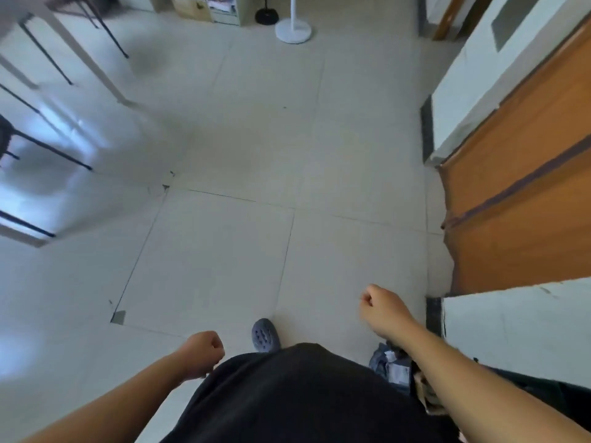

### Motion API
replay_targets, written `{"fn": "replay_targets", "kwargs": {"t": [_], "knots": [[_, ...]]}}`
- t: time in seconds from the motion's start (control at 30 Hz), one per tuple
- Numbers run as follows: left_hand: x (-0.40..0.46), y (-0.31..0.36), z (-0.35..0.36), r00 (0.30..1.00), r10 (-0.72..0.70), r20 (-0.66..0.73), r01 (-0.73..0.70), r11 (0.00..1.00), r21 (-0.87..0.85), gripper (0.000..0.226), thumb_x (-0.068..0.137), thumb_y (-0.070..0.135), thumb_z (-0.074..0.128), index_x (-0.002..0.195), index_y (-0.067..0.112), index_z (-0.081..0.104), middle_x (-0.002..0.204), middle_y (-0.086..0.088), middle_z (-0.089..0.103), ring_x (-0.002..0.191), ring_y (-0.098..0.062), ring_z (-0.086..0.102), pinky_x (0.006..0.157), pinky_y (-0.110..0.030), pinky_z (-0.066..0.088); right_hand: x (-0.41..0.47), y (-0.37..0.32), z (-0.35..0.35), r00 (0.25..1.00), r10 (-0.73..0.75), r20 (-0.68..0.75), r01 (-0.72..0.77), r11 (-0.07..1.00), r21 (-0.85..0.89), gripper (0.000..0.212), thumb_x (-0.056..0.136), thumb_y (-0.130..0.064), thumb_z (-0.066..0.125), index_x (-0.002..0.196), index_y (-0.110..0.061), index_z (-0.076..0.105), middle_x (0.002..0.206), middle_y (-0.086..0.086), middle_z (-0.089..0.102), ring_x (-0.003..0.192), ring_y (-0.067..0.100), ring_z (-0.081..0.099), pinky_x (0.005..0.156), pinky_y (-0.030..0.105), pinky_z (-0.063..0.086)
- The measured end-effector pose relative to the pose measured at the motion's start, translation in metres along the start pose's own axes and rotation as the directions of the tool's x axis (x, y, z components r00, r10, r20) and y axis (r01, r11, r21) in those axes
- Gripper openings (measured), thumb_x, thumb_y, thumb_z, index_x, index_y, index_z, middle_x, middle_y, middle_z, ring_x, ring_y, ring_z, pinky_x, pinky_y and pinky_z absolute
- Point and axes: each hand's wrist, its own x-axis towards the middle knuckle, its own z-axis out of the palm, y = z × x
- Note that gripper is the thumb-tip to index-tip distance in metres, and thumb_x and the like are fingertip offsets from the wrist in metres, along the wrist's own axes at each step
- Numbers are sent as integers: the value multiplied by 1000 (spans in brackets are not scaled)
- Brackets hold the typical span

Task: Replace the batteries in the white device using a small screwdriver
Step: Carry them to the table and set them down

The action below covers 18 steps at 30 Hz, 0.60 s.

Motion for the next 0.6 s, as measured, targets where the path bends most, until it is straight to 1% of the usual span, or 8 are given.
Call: {"fn": "replay_targets", "kwargs": {"t": [0.07,0.13,0.2,0.27,0.33,0.4,0.53,0.6], "knots": [[8,-28,-30,996,-80,-31,76,990,-121,13,77,12,49,81,9,61,77,-11,67,60,-19,60,49,-23,49,24,-37,6,998,-43,53,45,998,-39,13,89,-24,44,78,-24,50,79,-4,59,67,14,55,56,30,44],[13,-50,-59,985,-156,-68,139,968,-209,13,80,9,48,83,6,60,76,-13,64,59,-21,57,49,-25,48,44,-68,10,992,-65,107,72,995,-68,14,90,-23,44,78,-25,50,80,-3,60,67,15,55,53,27,42],[16,-63,-83,968,-213,-133,164,936,-310,11,83,7,47,83,5,59,75,-14,62,60,-22,55,49,-26,46,61,-88,11,987,-63,146,79,990,-112,11,89,-22,44,82,-22,53,84,-1,62,69,15,54,57,29,44],[20,-68,-99,954,-251,-166,165,897,-411,12,84,6,48,83,4,59,75,-14,61,61,-23,55,51,-27,47,77,-99,8,984,-43,171,71,985,-160,11,87,-21,44,83,-19,54,85,1,64,68,16,53,60,30,45],[25,-65,-110,952,-268,-149,168,862,-478,12,84,8,49,85,5,60,77,-13,63,64,-23,57,53,-28,49,93,-100,3,983,-19,183,54,980,-192,12,86,-20,44,77,-18,51,79,1,63,64,17,50,58,30,42],[32,-58,-117,957,-270,-105,179,837,-517,12,85,10,50,88,6,60,82,-13,64,67,-23,59,56,-27,50,109,-96,-6,982,13,186,32,971,-237,15,87,-20,44,72,-18,48,74,0,60,61,17,49,55,30,39],[53,-28,-135,955,-290,-59,190,752,-631,11,88,12,51,93,5,59,86,-13,63,69,-23,60,60,-29,52,151,-85,-33,975,65,214,9,944,-329,18,88,-21,42,79,-10,52,76,4,61,62,18,48,55,31,38],[69,-7,-149,959,-279,-56,175,735,-655,11,88,11,51,93,6,59,85,-13,62,69,-23,59,59,-29,52,183,-86,-50,971,78,227,9,933,-359,20,89,-22,41,79,-9,52,75,5,59,61,17,45,55,31,37]]}}
